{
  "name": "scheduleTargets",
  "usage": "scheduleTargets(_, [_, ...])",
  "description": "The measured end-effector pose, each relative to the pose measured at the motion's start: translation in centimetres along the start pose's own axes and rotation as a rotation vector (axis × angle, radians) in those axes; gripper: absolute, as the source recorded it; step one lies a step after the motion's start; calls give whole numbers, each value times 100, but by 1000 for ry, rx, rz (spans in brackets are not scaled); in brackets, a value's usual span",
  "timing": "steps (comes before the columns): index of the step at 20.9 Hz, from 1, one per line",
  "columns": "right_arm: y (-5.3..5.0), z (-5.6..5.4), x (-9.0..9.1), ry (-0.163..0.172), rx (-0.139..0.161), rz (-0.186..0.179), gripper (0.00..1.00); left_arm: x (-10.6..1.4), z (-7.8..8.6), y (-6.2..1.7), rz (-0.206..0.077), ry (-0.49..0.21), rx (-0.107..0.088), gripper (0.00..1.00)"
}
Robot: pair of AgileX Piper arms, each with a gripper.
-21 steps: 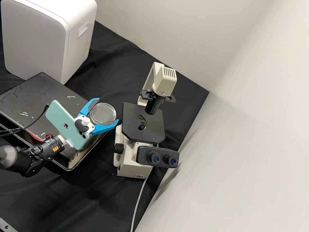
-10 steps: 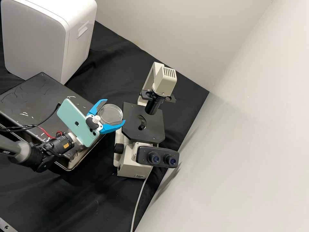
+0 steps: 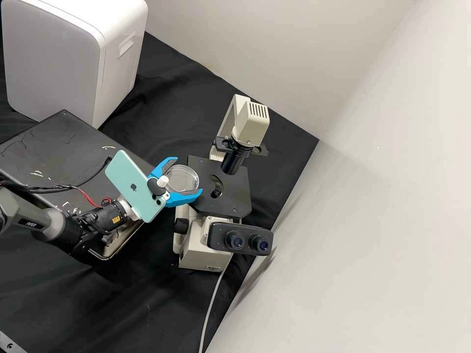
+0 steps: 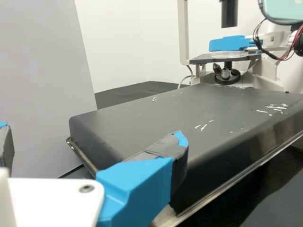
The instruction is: Place the petri dish on the microscope
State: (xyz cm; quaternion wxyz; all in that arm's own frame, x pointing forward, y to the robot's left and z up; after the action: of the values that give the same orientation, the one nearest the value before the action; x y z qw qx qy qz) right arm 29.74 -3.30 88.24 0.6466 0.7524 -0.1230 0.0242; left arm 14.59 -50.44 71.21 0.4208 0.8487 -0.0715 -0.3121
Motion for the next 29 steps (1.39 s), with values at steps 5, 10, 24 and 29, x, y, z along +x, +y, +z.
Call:
scheduleTargets(5, [1, 44, 144, -13, -10, 13, 0, 0, 3, 0, 0, -1, 0, 100])
scheduleTargets(10, [-15, 85, 276, -15, -38, 15, 0, 0, 3, 0, 0, -1, 0, 100])
scheduleTargets(24, [-64, 224, 553, -52, -87, 11, 0, 6, 19, -24, -13, -10, 2, 100])
scheduleTargets(29, [-70, 255, 582, -60, -102, 20, 0, 7, 19, -26, -14, -10, 2, 100])
